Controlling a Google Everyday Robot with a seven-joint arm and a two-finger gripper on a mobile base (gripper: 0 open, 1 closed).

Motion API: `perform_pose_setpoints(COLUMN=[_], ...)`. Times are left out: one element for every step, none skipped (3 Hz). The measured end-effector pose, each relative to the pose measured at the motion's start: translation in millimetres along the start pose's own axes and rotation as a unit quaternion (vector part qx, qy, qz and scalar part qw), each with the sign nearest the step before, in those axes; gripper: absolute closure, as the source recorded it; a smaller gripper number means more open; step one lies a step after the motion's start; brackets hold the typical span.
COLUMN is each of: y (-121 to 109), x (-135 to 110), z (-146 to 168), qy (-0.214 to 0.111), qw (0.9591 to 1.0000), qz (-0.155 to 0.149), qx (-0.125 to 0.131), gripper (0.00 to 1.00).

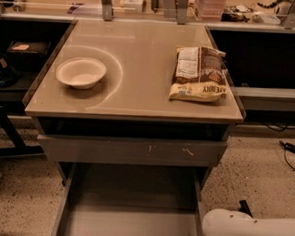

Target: Open middle drawer

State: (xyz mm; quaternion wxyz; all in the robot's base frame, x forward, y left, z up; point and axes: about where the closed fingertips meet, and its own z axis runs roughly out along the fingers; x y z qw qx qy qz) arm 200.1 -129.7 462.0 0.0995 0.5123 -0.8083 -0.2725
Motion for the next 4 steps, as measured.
perform_pose_setpoints(y=[0,14,41,51], x=[-8,-9,32,45], z=[-8,-49,-109,-131], qy=[-0.011,-0.047,-0.083,-0.081], qw=[0.9998,0.9974,0.9895,0.9835], qz=[-0.013,-0.022,0.024,0.038], qx=[0.014,0.049,0.116,0.158], gripper=[0.0,0.0,0.0,0.0])
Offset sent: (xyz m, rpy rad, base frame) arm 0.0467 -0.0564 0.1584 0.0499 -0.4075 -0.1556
